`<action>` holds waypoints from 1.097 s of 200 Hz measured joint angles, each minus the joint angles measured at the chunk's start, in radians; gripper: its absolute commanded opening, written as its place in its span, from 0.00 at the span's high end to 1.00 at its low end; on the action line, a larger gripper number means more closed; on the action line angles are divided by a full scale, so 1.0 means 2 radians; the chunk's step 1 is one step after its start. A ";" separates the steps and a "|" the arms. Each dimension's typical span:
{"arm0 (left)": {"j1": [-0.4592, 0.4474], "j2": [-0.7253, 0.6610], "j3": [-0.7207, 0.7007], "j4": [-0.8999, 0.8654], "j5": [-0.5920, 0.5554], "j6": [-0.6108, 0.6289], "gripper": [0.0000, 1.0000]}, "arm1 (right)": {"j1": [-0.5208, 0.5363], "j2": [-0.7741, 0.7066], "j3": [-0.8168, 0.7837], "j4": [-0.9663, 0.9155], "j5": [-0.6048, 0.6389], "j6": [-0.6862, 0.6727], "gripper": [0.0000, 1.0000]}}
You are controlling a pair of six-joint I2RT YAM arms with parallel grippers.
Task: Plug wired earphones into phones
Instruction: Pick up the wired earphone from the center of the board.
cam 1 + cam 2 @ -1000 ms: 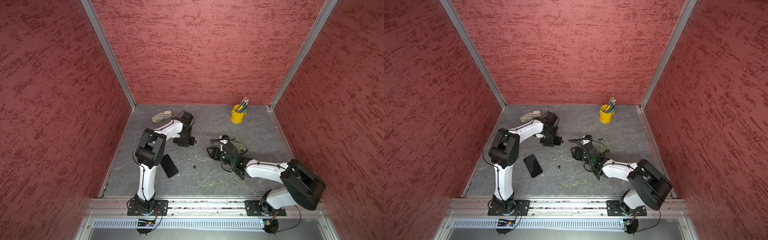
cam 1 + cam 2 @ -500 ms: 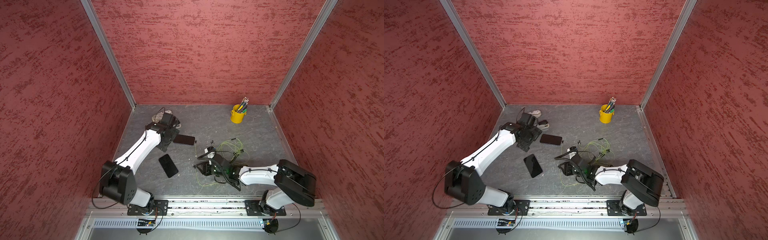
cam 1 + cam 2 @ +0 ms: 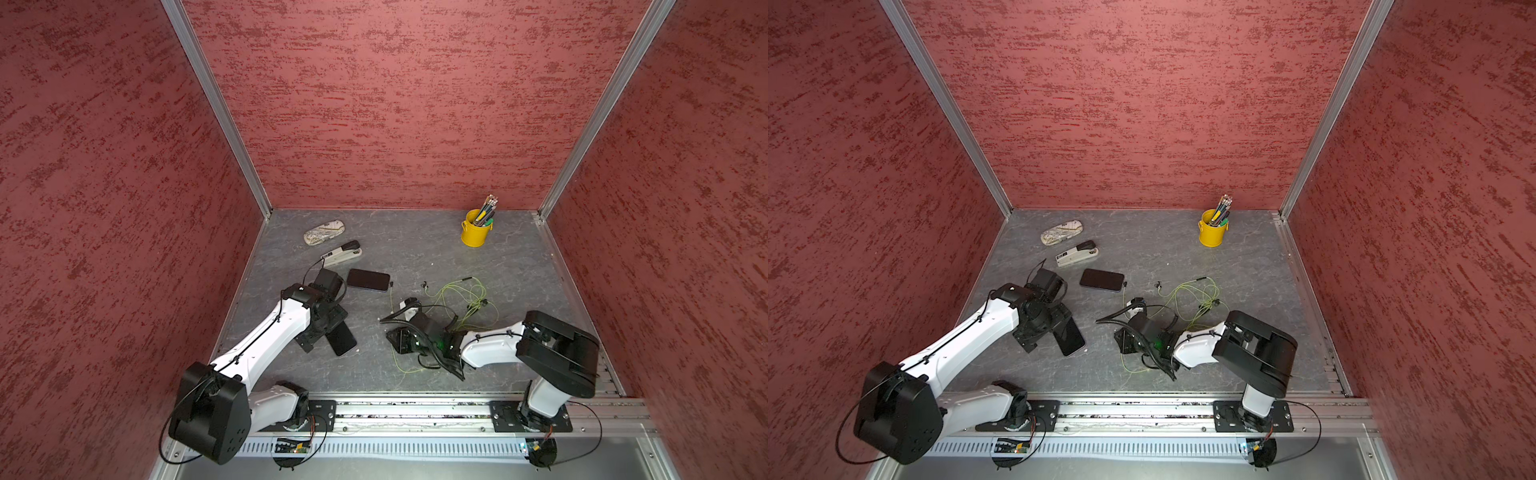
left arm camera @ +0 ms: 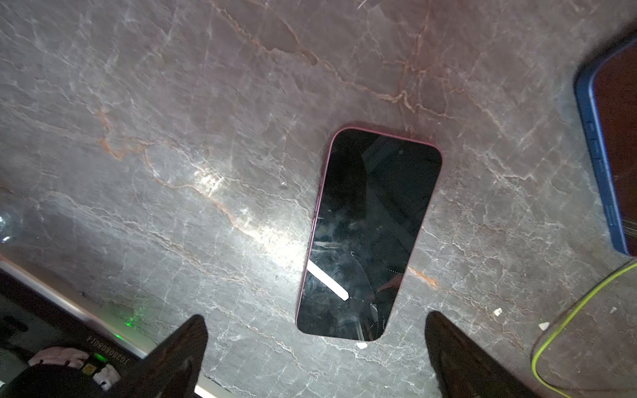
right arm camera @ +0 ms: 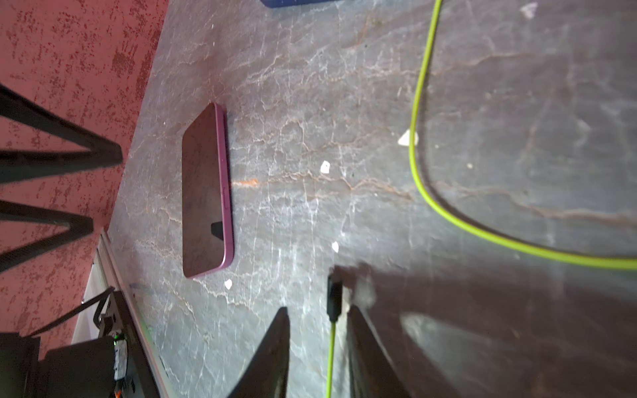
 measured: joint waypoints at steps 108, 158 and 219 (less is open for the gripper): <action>0.012 -0.017 -0.036 0.063 0.023 0.015 0.01 | 0.000 0.022 0.013 -0.009 0.024 0.003 0.79; 0.012 -0.002 -0.037 0.072 0.023 0.015 0.01 | 0.000 0.029 0.017 -0.008 0.024 0.003 0.82; 0.012 0.012 -0.040 0.080 0.023 0.015 0.00 | 0.000 0.034 0.021 -0.007 0.024 0.003 0.86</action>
